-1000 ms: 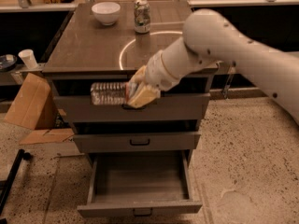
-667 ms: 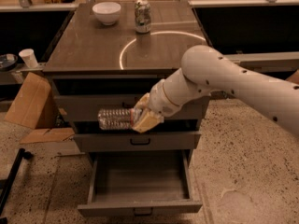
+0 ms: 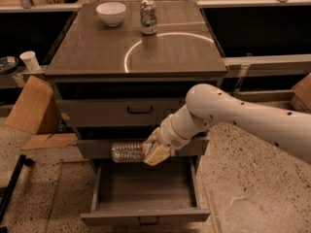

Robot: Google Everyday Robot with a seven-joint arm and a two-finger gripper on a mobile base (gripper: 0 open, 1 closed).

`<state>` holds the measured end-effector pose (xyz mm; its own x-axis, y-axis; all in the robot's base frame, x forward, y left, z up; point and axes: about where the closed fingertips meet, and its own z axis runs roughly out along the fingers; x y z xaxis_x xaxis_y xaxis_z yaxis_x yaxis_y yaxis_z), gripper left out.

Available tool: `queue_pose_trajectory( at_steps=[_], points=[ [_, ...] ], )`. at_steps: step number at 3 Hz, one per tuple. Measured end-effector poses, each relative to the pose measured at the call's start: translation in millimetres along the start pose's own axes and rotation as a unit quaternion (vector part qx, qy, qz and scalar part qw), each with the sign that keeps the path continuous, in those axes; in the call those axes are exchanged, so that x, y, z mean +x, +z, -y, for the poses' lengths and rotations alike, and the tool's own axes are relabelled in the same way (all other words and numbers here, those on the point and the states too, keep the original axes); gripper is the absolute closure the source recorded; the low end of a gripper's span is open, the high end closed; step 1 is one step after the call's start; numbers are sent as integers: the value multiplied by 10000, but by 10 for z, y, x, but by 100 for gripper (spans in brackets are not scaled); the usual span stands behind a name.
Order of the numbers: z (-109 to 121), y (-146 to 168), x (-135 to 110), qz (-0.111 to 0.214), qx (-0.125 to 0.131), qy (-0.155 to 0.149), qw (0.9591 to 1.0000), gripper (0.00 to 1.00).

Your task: Place water bottle into bottom drawer

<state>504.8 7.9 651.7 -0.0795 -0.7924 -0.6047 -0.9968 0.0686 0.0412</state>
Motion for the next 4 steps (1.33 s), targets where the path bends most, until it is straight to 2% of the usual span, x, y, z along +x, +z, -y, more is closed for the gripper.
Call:
queue_pose_trajectory(
  at_steps=[1,2,3,4],
  points=[
    [2,144,172,-60,-12,123,9999,100],
    [-66,524,714,-111,91,340,9993,100],
    [-27,1022,1289,194,362,699,9967,100],
    [-10,1312,1569,360,388,899,9945,100]
  ],
)
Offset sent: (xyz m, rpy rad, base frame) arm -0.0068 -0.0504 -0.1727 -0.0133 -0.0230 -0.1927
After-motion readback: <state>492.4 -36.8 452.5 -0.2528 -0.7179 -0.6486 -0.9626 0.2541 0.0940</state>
